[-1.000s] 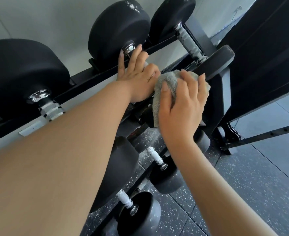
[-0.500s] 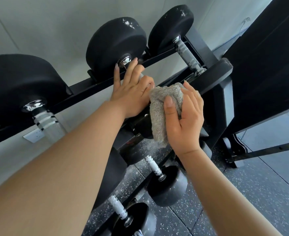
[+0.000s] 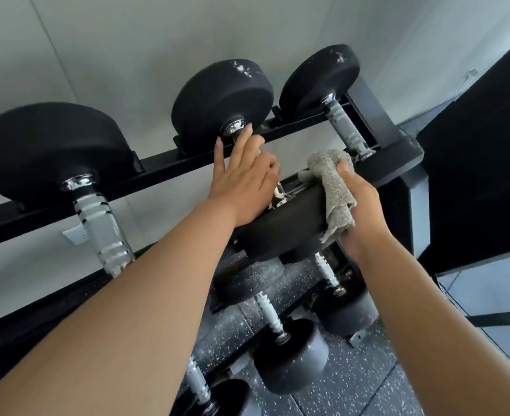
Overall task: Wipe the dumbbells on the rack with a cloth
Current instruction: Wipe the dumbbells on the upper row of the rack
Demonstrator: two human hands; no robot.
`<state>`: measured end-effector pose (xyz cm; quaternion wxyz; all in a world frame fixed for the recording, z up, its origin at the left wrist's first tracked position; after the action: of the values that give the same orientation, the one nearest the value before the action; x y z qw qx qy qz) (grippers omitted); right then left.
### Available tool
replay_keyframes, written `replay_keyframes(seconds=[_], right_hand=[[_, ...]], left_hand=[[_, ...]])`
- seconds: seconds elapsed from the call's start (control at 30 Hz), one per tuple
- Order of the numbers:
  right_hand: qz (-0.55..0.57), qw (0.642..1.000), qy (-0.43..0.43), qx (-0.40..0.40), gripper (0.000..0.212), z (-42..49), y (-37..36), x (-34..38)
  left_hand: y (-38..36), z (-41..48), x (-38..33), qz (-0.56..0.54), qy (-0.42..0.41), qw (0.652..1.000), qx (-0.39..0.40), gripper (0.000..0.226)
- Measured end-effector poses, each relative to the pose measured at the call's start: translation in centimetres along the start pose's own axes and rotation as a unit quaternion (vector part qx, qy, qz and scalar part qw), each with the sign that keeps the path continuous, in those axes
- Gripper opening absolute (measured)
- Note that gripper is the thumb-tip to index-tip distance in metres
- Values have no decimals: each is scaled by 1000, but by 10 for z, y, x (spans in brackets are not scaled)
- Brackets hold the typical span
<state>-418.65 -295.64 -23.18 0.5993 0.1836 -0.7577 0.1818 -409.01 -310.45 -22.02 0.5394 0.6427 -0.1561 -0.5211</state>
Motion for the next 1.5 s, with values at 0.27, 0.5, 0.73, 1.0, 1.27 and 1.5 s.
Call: replay_keyframes(seconds=[0.27,0.5,0.73,1.0,1.27,1.5], right_hand=[[-160,976,145,-5,44,-50,-20,29],[-96,994,40,36,28,-15,-21,26],[-124,991,15,40,42,-6,-17,18],[-157,979,-55,116,71,-3,-23,18],[-184,967,46,171,41,44,-80,90],[-170,951,175,191,30,72,-171,146]], left_hand=[[3,-2,0,-35,0,999,-14,19],[2,-2,0,-35,3,998,-57,20],[24,-11,3,-75,20,979,-187,21],[16,-20,33,-290,179,922,-183,59],[-4,-22,35,-534,210,807,-136,70],[-1,-27,45,-544,220,785,-201,105]])
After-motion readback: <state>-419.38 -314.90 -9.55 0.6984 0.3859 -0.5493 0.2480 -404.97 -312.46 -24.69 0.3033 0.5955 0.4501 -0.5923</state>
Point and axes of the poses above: each hand's wrist, its own z-axis towards the middle knuckle, its own y-axis out of the back of the hand, x = y × z, the point moved 10 cm from there along z, towards the middle knuckle, and after that the axes turned 3 degrees about y, right-handed, at the moved point
